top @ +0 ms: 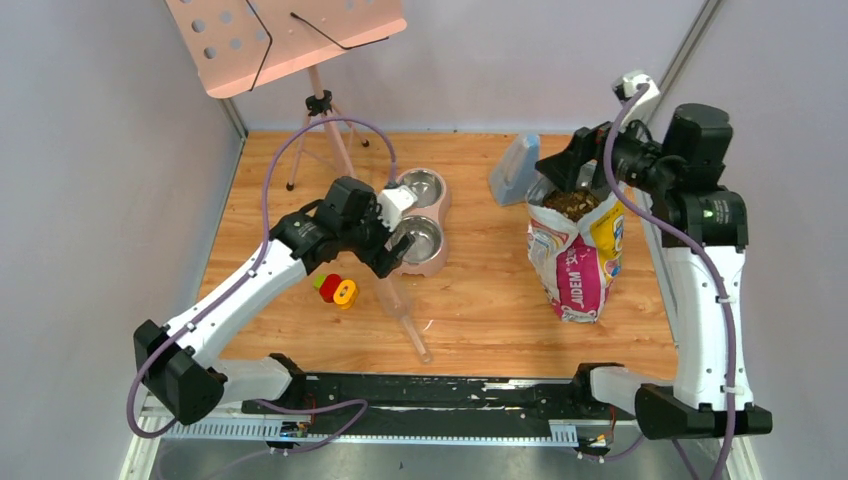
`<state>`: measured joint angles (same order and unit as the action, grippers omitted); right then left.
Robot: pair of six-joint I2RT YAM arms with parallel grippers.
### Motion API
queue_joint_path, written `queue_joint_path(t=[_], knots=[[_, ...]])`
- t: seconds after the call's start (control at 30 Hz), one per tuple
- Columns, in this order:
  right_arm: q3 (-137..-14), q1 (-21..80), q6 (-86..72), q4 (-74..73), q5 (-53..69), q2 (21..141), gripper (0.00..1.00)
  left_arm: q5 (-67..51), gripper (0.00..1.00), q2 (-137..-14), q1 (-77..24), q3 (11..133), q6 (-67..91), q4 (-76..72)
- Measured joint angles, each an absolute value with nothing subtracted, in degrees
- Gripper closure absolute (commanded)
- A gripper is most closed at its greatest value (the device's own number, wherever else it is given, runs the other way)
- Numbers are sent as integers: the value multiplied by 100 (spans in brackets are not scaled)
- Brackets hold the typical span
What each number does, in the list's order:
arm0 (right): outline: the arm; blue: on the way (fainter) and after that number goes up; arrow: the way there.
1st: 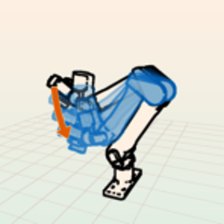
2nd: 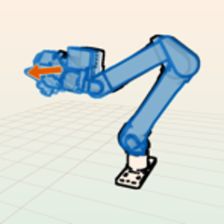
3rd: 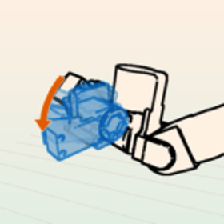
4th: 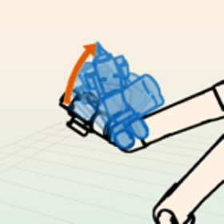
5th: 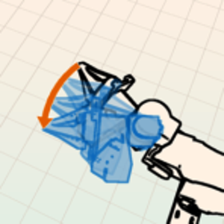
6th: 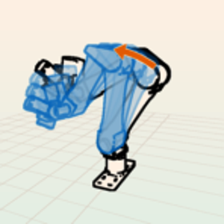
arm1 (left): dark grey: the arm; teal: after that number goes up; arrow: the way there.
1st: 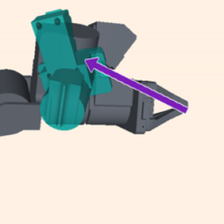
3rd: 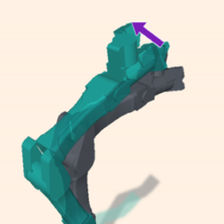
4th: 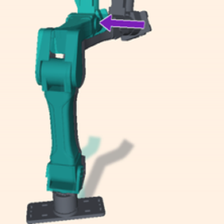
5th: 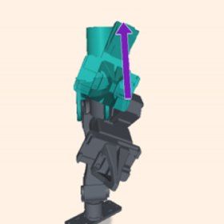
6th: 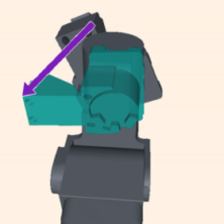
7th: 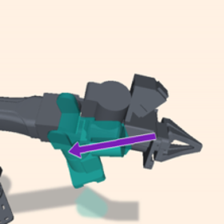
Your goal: Serve the pet food
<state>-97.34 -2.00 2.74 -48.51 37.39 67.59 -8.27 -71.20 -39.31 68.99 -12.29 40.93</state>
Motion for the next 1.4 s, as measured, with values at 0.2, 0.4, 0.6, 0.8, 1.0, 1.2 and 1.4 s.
queue_joint_path(t=[0.2,0.4,0.6,0.8,1.0,1.2,1.4], knots=[[-9480,1153,285,-4869,3564,7017,0,-534,0,-7102,-2875,6571,274,4508],[-9255,1782,530,-5203,3439,7616,0,-137,0,-7168,-2408,6322,967,4525],[-9181,2163,751,-5389,3645,7651,0,-296,0,-7168,-2250,5916,1037,4375],[-9323,2156,858,-5367,3332,7599,0,-263,0,-7323,-2241,5811,928,4305],[-9006,2152,930,-5240,2187,7258,0,-464,22,-7570,-2123,5660,740,3905],[-8263,2038,1282,-5284,1900,7028,0,-1413,33,-8009,-1693,5542,838,3649],[-8178,1920,1363,-5242,2005,6934,0,-2324,45,-8613,-1640,5544,720,3535]])
